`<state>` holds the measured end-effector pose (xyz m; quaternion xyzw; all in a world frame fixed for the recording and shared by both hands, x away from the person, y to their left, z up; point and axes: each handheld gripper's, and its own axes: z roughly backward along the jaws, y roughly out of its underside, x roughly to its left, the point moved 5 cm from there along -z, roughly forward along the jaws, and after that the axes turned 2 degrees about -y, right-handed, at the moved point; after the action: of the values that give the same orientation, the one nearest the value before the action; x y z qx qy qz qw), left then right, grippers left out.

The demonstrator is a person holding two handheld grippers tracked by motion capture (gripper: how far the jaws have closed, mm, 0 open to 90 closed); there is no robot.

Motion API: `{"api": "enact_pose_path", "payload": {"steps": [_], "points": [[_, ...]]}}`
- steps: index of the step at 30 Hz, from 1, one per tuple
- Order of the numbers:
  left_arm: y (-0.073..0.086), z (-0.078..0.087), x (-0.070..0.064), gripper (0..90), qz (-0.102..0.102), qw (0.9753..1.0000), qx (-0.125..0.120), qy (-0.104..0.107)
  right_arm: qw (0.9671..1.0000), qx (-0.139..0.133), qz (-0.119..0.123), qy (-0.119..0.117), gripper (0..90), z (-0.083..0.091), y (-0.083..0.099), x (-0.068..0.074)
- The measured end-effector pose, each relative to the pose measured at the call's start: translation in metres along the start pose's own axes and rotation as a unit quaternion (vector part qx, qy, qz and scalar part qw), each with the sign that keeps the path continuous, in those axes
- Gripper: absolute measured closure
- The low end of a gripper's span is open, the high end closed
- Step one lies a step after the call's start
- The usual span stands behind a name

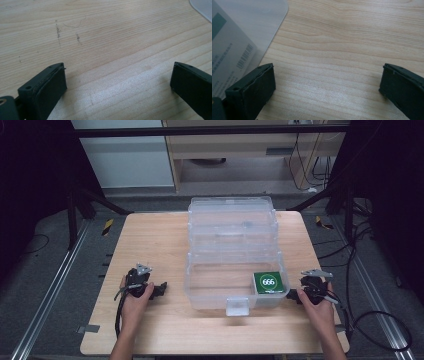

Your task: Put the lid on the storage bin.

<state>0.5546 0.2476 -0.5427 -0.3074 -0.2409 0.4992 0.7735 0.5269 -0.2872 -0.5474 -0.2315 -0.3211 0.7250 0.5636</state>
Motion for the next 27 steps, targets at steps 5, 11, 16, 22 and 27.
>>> {"api": "enact_pose_path", "payload": {"steps": [5,11,16,22,27], "points": [[-0.002,0.001,-0.004,1.9,-0.017,0.9997,-0.013,0.008,0.9999,0.002,0.008,-0.010,0.4,0.000,0.000,-0.001],[-0.015,0.013,-0.016,2.7,-0.049,0.9974,-0.043,0.031,0.9993,-0.001,0.024,-0.028,8.4,0.000,-0.003,-0.001],[-0.022,0.032,-0.018,3.8,-0.065,0.9962,-0.030,0.049,0.9966,-0.011,0.081,0.001,9.9,0.018,-0.016,-0.009],[-0.045,0.059,-0.027,4.1,-0.094,0.9923,-0.044,0.067,0.9868,0.003,0.158,0.033,10.7,0.050,-0.049,-0.018],[-0.062,0.073,-0.043,3.4,-0.129,0.9870,-0.039,0.087,0.9795,0.020,0.200,0.021,8.8,0.068,-0.075,-0.016]]}}
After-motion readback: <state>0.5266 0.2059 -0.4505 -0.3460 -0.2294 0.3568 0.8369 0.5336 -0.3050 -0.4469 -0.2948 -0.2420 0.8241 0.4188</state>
